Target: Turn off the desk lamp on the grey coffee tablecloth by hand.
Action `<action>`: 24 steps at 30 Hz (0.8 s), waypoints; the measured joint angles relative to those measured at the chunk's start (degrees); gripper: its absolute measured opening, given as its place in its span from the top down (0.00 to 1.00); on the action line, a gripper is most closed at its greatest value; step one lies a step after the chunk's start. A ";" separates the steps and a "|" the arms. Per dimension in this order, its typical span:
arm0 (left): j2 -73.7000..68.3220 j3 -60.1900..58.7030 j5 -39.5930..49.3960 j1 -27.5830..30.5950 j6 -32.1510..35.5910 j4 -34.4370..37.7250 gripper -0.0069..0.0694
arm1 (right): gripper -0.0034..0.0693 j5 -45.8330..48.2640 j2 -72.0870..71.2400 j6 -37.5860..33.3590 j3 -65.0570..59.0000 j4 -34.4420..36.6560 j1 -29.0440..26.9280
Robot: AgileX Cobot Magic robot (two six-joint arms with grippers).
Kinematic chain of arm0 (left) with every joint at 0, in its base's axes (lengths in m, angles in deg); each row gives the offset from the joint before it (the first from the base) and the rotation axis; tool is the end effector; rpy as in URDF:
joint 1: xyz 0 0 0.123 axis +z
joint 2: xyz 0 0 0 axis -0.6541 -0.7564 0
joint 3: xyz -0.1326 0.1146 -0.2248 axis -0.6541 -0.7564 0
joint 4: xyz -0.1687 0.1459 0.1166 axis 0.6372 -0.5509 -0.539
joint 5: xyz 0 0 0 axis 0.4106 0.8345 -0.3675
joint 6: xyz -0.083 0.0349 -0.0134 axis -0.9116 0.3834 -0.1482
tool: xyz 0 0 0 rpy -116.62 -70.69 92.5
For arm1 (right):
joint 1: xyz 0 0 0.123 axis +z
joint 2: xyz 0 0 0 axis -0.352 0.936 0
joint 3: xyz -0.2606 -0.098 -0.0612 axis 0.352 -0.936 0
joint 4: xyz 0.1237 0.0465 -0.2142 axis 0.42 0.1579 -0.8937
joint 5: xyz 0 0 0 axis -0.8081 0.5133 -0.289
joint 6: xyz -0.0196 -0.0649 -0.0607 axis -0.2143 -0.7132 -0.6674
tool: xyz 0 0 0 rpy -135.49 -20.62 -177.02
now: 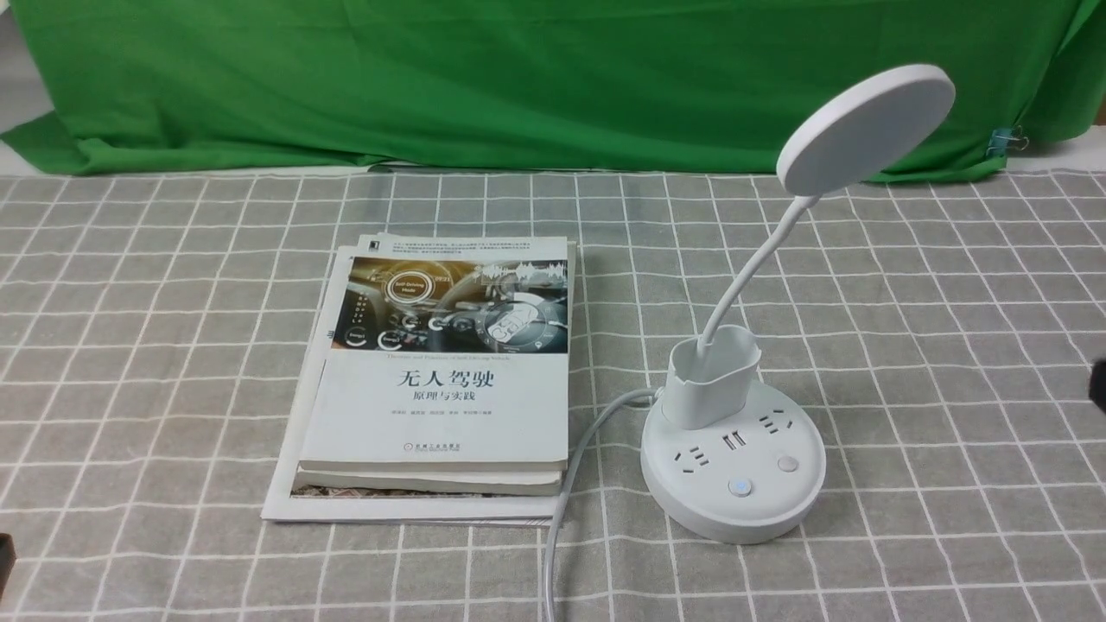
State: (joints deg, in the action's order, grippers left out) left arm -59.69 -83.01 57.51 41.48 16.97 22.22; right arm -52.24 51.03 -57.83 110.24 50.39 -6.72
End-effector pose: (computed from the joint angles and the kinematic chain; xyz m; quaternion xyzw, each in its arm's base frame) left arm 0.0556 0.0018 0.1902 0.0972 0.7497 0.1006 0.6469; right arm 0.1108 0.0317 0.2760 -0.1733 0.7926 0.0436 0.5829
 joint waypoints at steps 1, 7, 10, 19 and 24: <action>0.00 0.00 0.00 0.00 0.00 0.00 0.88 | 0.91 -0.52 -2.75 -0.71 -2.25 0.80 0.00; 0.00 0.00 0.00 0.00 0.00 0.00 0.88 | 0.91 -5.05 -11.75 -0.73 -6.63 4.75 0.00; 0.00 0.00 0.00 0.00 0.00 0.00 0.88 | 0.90 -6.05 -14.15 -0.29 -6.69 5.20 0.00; 0.00 0.00 0.00 0.00 0.00 0.00 0.88 | 0.90 -6.20 -14.53 -0.11 -6.69 5.35 -0.09; 0.00 0.00 0.00 0.00 0.00 0.00 0.88 | 0.90 -7.02 -14.53 -0.11 -7.53 5.37 -0.09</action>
State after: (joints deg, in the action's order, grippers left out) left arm -59.69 -83.01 57.51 41.48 16.97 22.22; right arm -59.26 36.50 -57.94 102.71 55.76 -6.81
